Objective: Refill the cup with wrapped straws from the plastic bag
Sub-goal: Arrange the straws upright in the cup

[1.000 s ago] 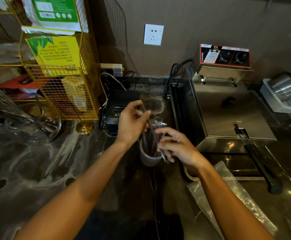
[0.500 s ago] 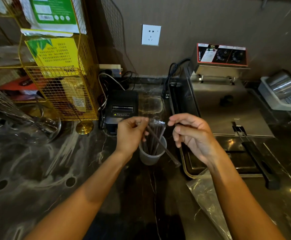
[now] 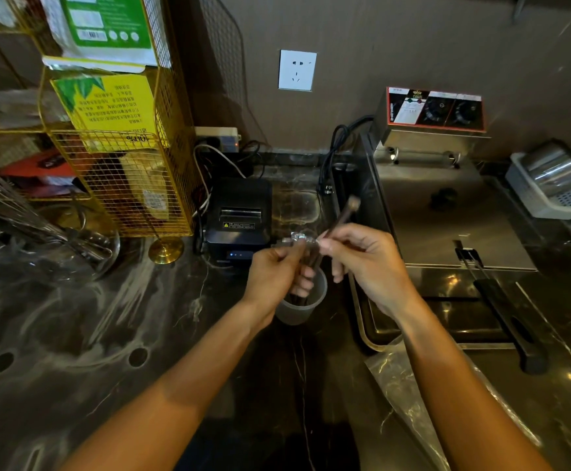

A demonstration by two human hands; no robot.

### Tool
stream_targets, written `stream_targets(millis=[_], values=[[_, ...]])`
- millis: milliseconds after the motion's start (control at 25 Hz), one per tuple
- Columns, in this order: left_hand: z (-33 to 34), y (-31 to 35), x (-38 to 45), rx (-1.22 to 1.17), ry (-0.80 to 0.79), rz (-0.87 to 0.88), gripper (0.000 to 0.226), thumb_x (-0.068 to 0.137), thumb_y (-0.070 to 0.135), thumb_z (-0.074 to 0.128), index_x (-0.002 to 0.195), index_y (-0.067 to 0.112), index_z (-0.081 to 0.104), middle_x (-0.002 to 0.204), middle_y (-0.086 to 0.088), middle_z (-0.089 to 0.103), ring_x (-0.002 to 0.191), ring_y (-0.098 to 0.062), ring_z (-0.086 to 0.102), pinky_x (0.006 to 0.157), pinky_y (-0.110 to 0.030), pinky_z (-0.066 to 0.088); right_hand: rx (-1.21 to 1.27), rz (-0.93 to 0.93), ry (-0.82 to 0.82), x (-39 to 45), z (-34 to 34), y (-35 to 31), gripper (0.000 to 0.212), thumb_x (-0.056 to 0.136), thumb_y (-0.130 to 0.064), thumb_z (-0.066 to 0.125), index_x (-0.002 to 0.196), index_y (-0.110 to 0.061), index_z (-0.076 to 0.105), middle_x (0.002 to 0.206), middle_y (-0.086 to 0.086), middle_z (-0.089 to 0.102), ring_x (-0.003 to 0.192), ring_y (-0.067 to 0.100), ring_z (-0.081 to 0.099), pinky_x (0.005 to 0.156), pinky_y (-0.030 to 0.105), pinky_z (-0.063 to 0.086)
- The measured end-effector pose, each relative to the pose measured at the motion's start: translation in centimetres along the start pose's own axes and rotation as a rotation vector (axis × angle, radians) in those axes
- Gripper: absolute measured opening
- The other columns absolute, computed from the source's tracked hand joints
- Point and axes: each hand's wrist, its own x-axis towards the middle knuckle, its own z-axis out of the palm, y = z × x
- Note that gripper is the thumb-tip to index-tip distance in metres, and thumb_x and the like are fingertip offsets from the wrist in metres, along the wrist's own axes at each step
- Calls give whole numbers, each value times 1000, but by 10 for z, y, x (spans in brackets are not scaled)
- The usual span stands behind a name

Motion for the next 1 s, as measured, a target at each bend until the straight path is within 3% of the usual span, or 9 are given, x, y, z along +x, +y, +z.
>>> stream_targets(millis=[80,160,280,400,560,760,880,1000], values=[[-6,-6,-3,57,118,51,28,105,31,54,94,13,72,59,-2,63,46,-12,59,42,-22,48,-34,49,99,8,-1,12,10,97,-9,68,99,-1,74,75,15,68,49,11,58,48,22,51],[-18,-15,-3,78,273,119,30,104,29,57,89,5,70,54,-2,58,44,-13,55,39,-22,43,-146,113,91,11,4,29,12,98,-15,68,95,-5,75,75,15,70,49,11,60,49,24,53],[-34,-26,1,154,357,127,15,101,23,62,102,8,67,68,-5,65,50,-12,60,44,-22,45,-307,198,41,11,18,56,12,99,-19,67,95,-12,75,74,3,70,50,7,62,53,24,56],[-42,-31,8,285,277,73,18,98,21,67,115,16,63,85,-6,71,63,-11,67,47,-18,50,-367,244,51,11,28,71,12,100,-21,66,105,-17,75,81,-4,70,51,3,63,54,21,57],[-41,-36,20,383,203,93,27,95,22,71,120,20,62,87,0,71,73,-15,72,51,-18,50,-391,244,37,8,30,68,10,100,-24,66,108,-31,69,70,-6,67,47,2,62,51,19,53],[-43,-42,36,589,123,213,17,96,22,69,112,22,74,88,6,73,77,-3,70,66,-17,54,-503,269,166,9,19,75,17,96,-36,70,106,-22,68,94,-9,66,78,4,66,64,25,56],[-44,-46,40,717,110,247,16,97,28,67,112,26,73,98,8,67,86,-3,68,77,-20,57,-534,320,123,10,18,74,18,94,-37,73,105,-30,61,88,-17,58,80,-4,58,66,17,46],[-41,-45,40,795,86,278,15,98,28,65,110,26,72,102,7,64,87,-4,66,80,-22,56,-481,276,61,16,25,79,16,93,-35,74,106,-26,70,90,-14,69,84,-2,67,74,24,56]])
